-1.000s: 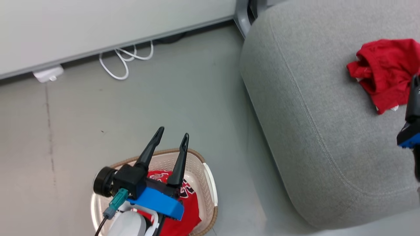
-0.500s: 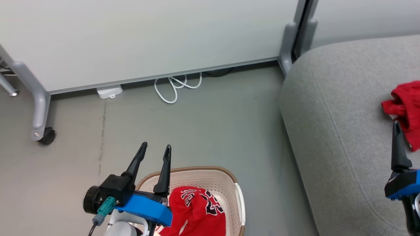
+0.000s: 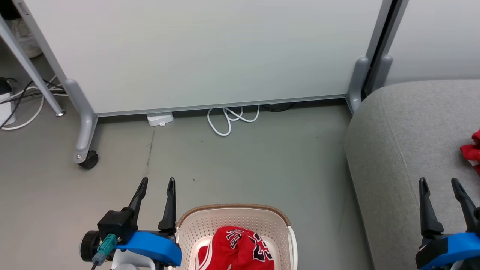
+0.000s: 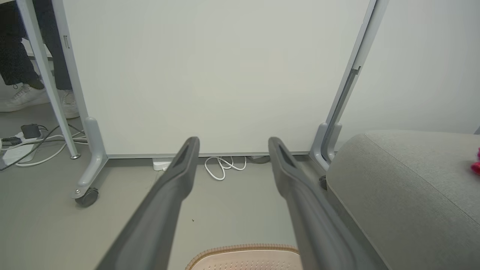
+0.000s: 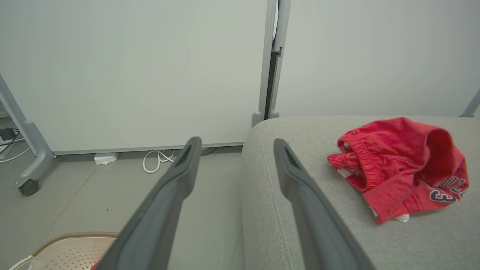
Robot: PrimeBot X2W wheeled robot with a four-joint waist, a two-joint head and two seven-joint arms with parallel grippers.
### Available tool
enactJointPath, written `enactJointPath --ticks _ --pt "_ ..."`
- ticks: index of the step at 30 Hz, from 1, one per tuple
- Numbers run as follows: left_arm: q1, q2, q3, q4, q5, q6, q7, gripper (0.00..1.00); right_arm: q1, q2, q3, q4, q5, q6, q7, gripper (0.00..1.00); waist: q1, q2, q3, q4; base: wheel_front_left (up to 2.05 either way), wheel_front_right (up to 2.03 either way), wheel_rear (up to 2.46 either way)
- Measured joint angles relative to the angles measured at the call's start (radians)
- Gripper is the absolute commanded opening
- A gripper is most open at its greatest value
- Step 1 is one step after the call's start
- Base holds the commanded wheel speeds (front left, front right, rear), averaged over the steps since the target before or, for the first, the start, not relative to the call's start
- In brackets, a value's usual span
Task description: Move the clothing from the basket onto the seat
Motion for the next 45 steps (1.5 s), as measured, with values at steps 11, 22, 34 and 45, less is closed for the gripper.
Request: enactJointPath --ticks 11,22,34,45 --pt "0.003 -0.001 0.000 0.030 0.005 0.000 0.000 1.00 0.048 0.016 0.052 0.010 0.003 0.000 -0.029 1.00 0.0001 -0.0001 -0.013 0.054 0.00 0.00 0.00" --pt "0.009 -0.001 0.000 0.036 0.005 0.000 0.000 1.00 0.048 0.018 0.060 0.031 0.021 0.000 -0.041 1.00 0.0001 -0.0001 -0.002 0.056 0.00 0.00 0.00" --pt "0.007 -0.001 -0.004 0.044 0.006 0.000 0.000 1.00 0.040 0.018 0.077 0.048 0.032 0.000 -0.054 1.00 0.0001 -0.0001 0.012 0.045 0.00 0.00 0.00" --pt "-0.012 0.001 -0.029 0.100 -0.004 0.000 0.000 1.00 0.005 0.018 0.116 0.060 0.039 0.000 -0.065 1.00 0.0002 -0.0001 0.059 0.013 0.00 0.00 0.00"
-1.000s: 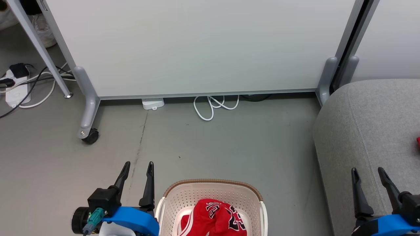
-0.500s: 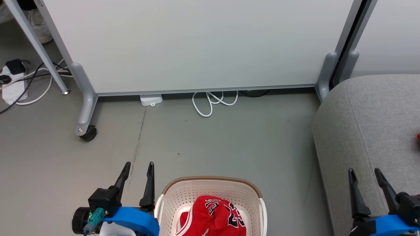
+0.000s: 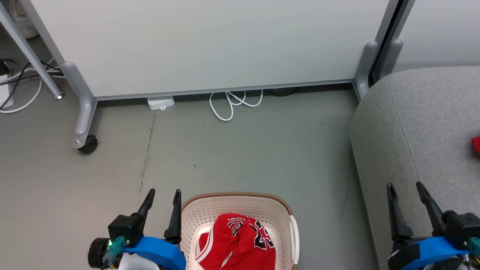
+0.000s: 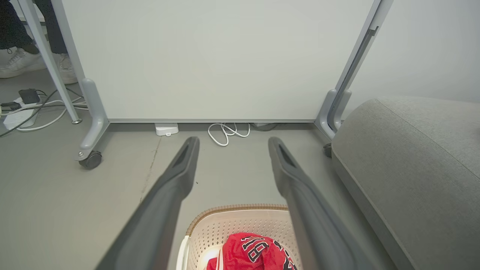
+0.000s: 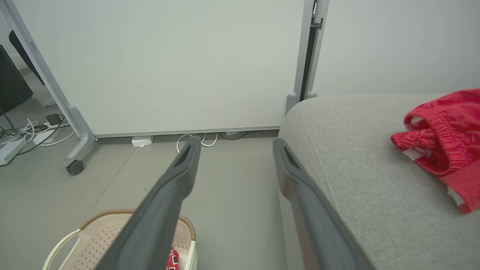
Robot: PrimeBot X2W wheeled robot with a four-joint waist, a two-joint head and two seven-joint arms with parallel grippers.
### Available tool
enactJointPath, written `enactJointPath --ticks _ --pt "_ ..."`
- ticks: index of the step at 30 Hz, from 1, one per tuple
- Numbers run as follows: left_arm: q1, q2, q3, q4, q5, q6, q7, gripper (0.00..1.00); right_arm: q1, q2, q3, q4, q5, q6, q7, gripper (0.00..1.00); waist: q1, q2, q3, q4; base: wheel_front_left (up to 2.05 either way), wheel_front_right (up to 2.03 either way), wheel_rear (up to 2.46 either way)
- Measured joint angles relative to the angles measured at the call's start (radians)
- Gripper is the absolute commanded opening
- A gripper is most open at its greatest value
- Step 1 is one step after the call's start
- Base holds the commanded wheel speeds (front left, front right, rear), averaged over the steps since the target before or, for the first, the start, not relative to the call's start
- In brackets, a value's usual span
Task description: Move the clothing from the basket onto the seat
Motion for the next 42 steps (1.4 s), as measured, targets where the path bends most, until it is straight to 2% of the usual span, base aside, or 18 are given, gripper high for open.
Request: enactJointPath --ticks 7,16,30,42 --pt "-0.050 -0.001 -0.030 0.058 -0.017 0.000 0.000 1.00 -0.041 0.000 0.035 -0.019 0.000 0.000 -0.007 1.00 0.0001 0.0000 0.075 -0.033 0.00 0.00 0.00" --pt "-0.153 0.002 -0.072 0.153 -0.038 0.000 0.000 1.00 -0.123 0.000 0.084 -0.036 0.006 0.000 -0.034 1.00 0.0001 0.0000 0.225 -0.099 0.00 0.00 0.00" --pt "-0.324 0.046 -0.102 0.324 -0.041 0.000 0.000 1.00 -0.249 0.000 0.200 -0.013 0.051 0.000 -0.101 1.00 0.0001 0.0000 0.463 -0.239 0.00 0.00 0.00" --pt "-0.434 0.081 -0.099 0.462 -0.033 0.000 0.000 1.00 -0.319 0.000 0.277 0.021 0.107 0.000 -0.147 1.00 0.0002 0.0000 0.631 -0.321 0.00 0.00 0.00"
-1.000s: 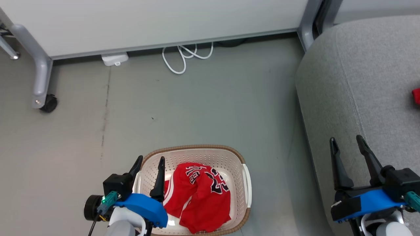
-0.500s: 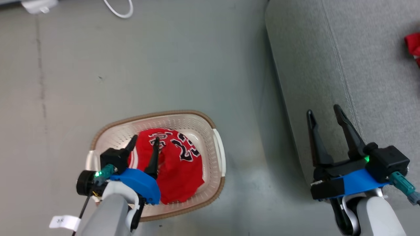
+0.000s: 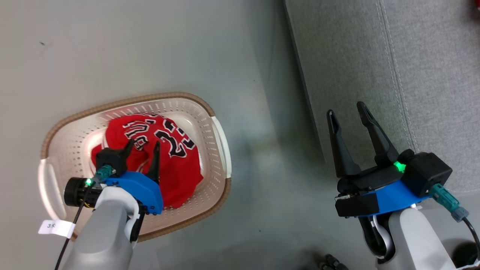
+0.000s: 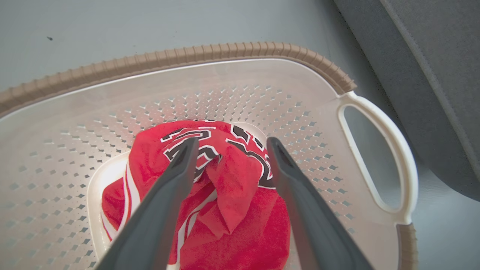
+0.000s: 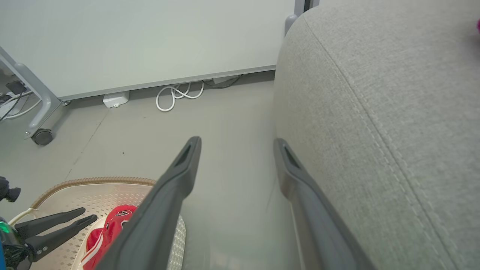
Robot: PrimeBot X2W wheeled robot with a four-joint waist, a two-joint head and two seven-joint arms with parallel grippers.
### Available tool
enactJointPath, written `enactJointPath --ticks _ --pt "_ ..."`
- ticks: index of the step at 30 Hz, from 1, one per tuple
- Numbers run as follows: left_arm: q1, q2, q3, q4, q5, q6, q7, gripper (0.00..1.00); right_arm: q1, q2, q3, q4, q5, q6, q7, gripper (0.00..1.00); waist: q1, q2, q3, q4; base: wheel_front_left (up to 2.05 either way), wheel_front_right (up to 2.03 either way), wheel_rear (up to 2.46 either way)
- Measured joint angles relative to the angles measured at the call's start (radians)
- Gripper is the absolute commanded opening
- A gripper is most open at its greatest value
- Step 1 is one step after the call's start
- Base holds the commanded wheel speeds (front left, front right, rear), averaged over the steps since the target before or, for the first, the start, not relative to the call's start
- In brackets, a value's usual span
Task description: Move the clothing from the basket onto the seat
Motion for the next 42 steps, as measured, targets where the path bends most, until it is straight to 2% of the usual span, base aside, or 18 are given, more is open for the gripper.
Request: enactJointPath --ticks 13,27,39,40,41,42 --pt "-0.081 0.032 0.010 0.122 -0.012 0.010 0.001 1.00 -0.041 0.000 0.039 -0.015 0.041 0.000 -0.015 1.00 0.0000 0.0000 0.120 -0.080 0.00 0.00 0.00" --pt "-0.145 0.058 0.029 0.222 -0.035 0.101 0.045 1.00 -0.039 0.000 0.052 -0.059 0.074 0.000 -0.015 1.00 -0.0001 0.0000 0.183 -0.138 0.00 0.00 0.00" --pt "-0.172 0.065 0.028 0.257 -0.054 0.112 0.051 1.00 -0.038 0.000 0.060 -0.062 0.081 0.000 -0.015 1.00 -0.0002 0.0000 0.193 -0.147 0.00 0.00 0.00" --pt "-0.172 0.065 0.026 0.258 -0.054 0.111 0.051 0.40 -0.038 0.000 0.061 -0.062 0.081 0.000 -0.015 1.00 -0.0002 0.0000 0.192 -0.146 0.00 0.00 0.00" --pt "-0.173 0.066 0.021 0.260 -0.054 0.106 0.052 0.00 -0.038 0.000 0.061 -0.062 0.081 0.000 -0.015 1.00 -0.0002 0.0000 0.191 -0.146 0.00 0.00 0.00" --pt "-0.173 0.065 0.016 0.262 -0.053 0.102 0.053 0.00 -0.038 0.000 0.062 -0.062 0.081 0.000 -0.015 1.00 -0.0002 0.0000 0.191 -0.145 0.00 0.00 0.00"
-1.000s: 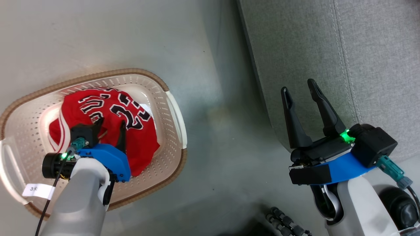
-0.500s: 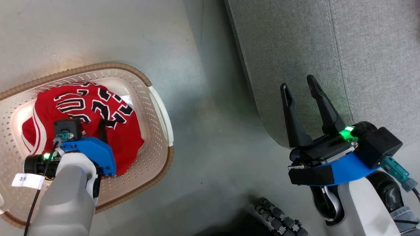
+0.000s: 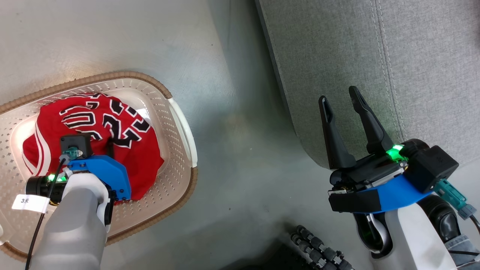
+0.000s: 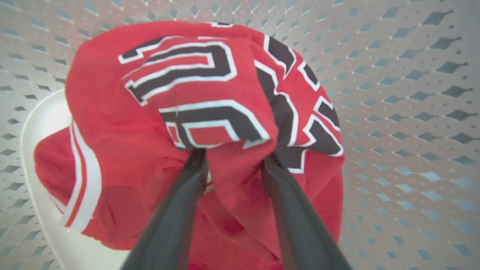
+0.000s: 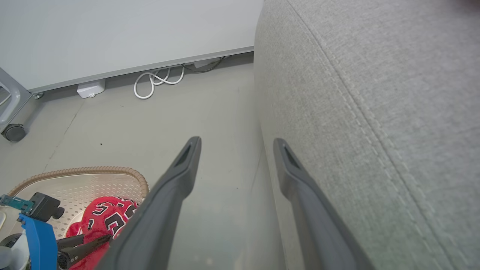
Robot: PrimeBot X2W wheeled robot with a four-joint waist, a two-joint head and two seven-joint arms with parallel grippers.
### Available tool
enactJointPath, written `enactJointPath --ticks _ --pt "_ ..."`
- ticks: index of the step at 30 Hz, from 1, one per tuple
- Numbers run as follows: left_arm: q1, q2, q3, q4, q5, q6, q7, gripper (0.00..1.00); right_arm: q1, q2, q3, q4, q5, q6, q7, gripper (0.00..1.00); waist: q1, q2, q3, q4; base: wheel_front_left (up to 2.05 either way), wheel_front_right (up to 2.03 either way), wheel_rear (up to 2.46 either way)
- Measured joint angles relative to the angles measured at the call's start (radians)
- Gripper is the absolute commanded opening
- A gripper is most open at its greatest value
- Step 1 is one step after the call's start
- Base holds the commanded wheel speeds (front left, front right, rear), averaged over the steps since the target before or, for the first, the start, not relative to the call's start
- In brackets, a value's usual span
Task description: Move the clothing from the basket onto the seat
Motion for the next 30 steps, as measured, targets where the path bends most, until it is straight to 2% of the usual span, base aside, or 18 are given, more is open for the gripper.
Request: enactJointPath --ticks 17,23,30 --pt "-0.013 -0.014 -0.031 0.019 -0.009 -0.026 -0.012 0.00 -0.001 0.000 -0.006 0.008 -0.011 0.000 0.000 1.00 0.0000 0.0000 -0.030 0.015 0.00 0.00 0.00" --pt "-0.013 -0.040 -0.048 0.023 -0.010 -0.036 -0.023 0.00 0.000 0.000 -0.016 0.013 -0.033 0.000 0.000 1.00 0.0000 0.0000 -0.072 0.038 0.00 0.00 0.00" --pt "0.001 -0.082 -0.082 0.015 -0.009 -0.069 -0.040 0.00 0.008 0.000 -0.035 0.030 -0.074 0.000 0.000 1.00 0.0000 0.0000 -0.149 0.084 0.00 0.00 0.00"
